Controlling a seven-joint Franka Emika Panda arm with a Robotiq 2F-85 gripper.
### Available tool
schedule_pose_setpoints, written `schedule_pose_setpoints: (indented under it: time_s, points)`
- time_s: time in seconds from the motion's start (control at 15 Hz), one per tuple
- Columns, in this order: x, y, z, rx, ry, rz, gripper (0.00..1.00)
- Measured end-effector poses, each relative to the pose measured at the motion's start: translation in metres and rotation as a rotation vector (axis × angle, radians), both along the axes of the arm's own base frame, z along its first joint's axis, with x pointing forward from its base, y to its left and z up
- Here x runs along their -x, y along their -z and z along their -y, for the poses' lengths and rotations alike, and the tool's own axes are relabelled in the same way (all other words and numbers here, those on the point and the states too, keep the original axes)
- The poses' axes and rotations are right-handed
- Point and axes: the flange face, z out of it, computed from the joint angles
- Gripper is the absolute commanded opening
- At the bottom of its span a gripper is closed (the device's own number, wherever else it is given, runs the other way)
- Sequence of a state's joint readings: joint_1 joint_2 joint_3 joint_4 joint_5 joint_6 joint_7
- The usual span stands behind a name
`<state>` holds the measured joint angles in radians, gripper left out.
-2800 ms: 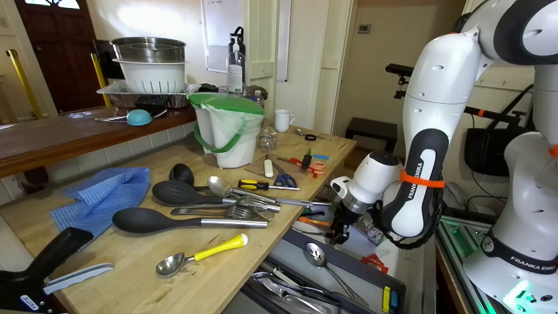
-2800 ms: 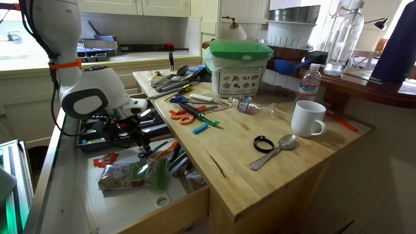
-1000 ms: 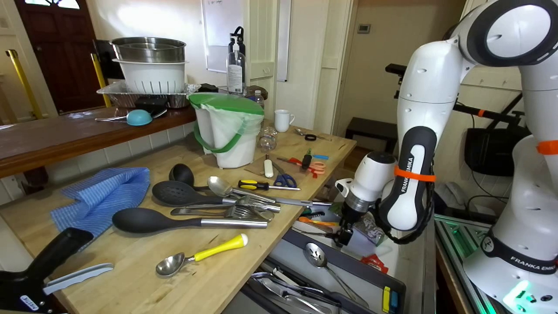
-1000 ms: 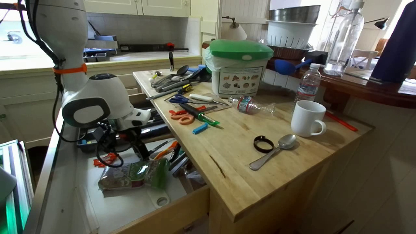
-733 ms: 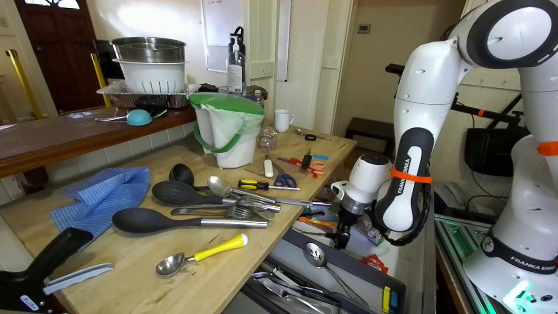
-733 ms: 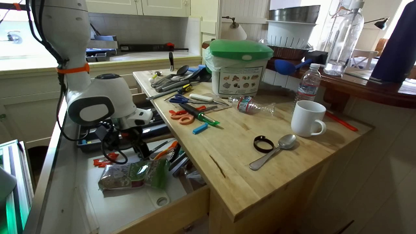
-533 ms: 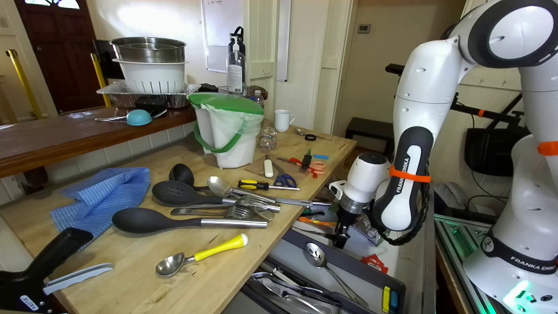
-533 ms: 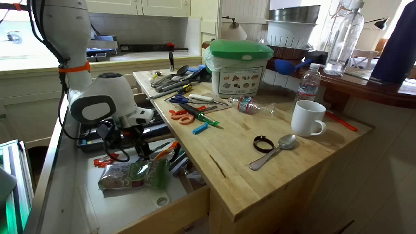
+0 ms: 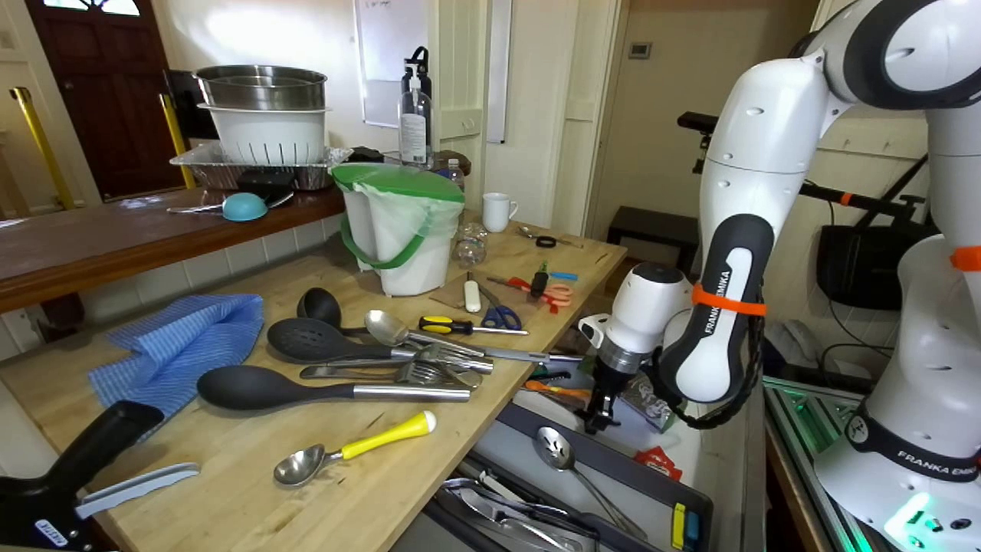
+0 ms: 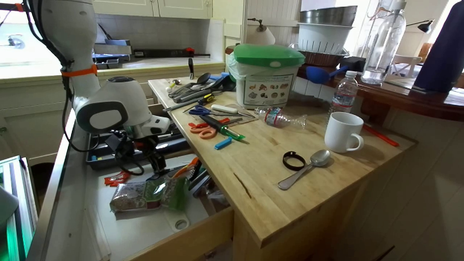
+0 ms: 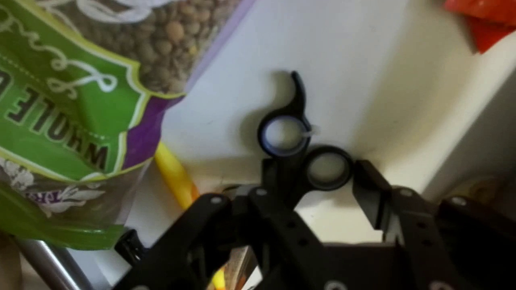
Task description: Take the scissors out of the open drawer and put it on the countertop.
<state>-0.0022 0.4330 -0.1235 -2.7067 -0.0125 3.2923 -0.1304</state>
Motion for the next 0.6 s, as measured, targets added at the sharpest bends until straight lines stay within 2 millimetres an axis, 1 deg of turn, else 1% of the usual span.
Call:
schedule_pose_setpoints:
  time_s: [0.07, 0.13, 0.2, 0.33, 0.4, 0.6]
  points:
    - [0.007, -0.003, -0.007, -0.001, -0.020, -0.006, 0.12]
    - [0.016, -0.007, -0.015, -0.003, -0.048, -0.014, 0.05]
    - [0.020, -0.011, -0.023, -0.008, -0.075, -0.028, 0.00]
    - [0.014, -0.017, -0.033, -0.011, -0.111, -0.055, 0.00]
    - [0.010, -0.020, -0.034, -0.005, -0.112, -0.054, 0.00]
    - [0.000, -0.031, -0.026, 0.024, -0.075, -0.019, 0.00]
